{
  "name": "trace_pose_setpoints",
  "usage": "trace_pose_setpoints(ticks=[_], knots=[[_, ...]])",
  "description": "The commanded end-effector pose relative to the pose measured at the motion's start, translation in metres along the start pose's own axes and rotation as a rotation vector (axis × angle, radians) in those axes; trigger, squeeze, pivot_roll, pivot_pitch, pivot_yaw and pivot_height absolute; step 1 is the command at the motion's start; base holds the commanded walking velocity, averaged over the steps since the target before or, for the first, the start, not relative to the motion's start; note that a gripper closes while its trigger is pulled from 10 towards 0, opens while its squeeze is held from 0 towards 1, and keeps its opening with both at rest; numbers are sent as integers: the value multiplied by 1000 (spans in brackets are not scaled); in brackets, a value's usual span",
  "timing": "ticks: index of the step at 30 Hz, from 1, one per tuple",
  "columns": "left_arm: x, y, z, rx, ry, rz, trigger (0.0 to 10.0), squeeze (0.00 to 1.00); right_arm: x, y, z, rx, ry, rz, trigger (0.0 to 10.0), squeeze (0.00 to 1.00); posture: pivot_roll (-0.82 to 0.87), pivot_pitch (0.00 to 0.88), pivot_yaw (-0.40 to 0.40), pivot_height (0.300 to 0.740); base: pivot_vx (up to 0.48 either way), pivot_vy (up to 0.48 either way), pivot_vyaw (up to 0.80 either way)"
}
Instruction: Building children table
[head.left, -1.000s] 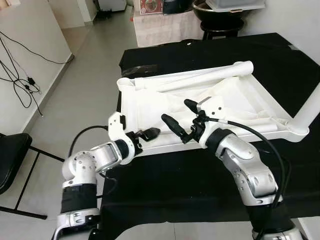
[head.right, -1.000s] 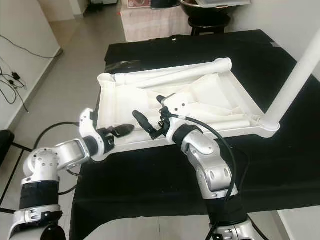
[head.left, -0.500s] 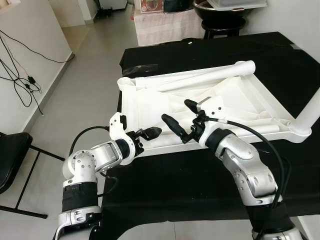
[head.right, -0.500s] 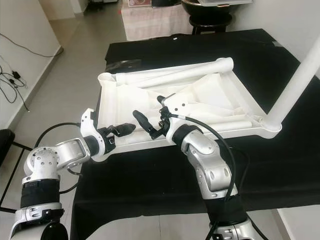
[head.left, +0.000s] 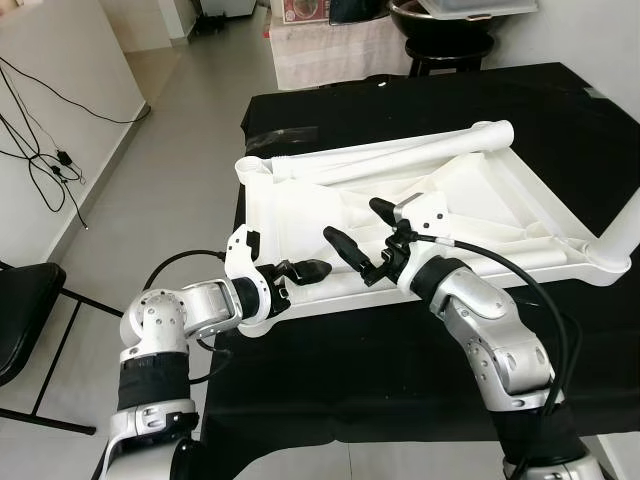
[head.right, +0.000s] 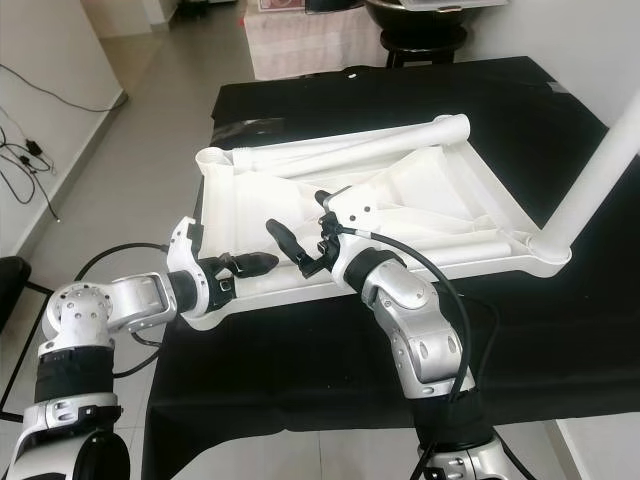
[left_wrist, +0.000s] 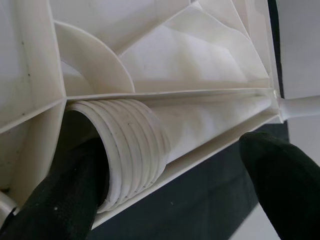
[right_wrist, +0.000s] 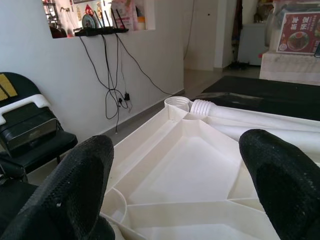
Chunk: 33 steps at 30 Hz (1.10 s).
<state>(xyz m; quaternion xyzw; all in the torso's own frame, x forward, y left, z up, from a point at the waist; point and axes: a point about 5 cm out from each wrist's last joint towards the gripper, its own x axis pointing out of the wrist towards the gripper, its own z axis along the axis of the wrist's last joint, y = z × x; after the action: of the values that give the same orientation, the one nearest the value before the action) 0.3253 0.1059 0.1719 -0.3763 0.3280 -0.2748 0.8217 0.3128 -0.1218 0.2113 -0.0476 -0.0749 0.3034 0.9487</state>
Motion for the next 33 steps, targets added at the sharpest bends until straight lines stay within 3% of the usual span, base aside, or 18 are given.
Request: trace_pose_setpoints(ticks=[1, 11, 16, 27, 28, 33], knots=[[2, 1, -6, -35, 49, -22, 10000, 0, 0, 4, 2, 0, -15, 12, 10000, 0, -91, 125, 87, 740, 0, 0, 0], [8, -7, -14, -147, 148, -122, 10000, 0, 2, 6, 4, 4, -23, 9, 10000, 0, -88, 120, 94, 740, 0, 0, 0], [12, -6, -28, -203, 240, -167, 10000, 0, 2, 6, 6, 9, -33, 4, 10000, 0, -93, 125, 97, 740, 0, 0, 0], [12, 2, -30, -257, 264, -156, 10000, 0, 2, 4, 10, 15, -46, -6, 10000, 0, -100, 129, 94, 740, 0, 0, 0], [12, 3, -30, -268, 258, -151, 0, 0, 2, 5, 10, 15, -48, -5, 10000, 0, -101, 129, 94, 740, 0, 0, 0], [13, 3, -32, -281, 264, -162, 0, 0, 2, 5, 11, 12, -51, -7, 10000, 0, -103, 131, 95, 740, 0, 0, 0]])
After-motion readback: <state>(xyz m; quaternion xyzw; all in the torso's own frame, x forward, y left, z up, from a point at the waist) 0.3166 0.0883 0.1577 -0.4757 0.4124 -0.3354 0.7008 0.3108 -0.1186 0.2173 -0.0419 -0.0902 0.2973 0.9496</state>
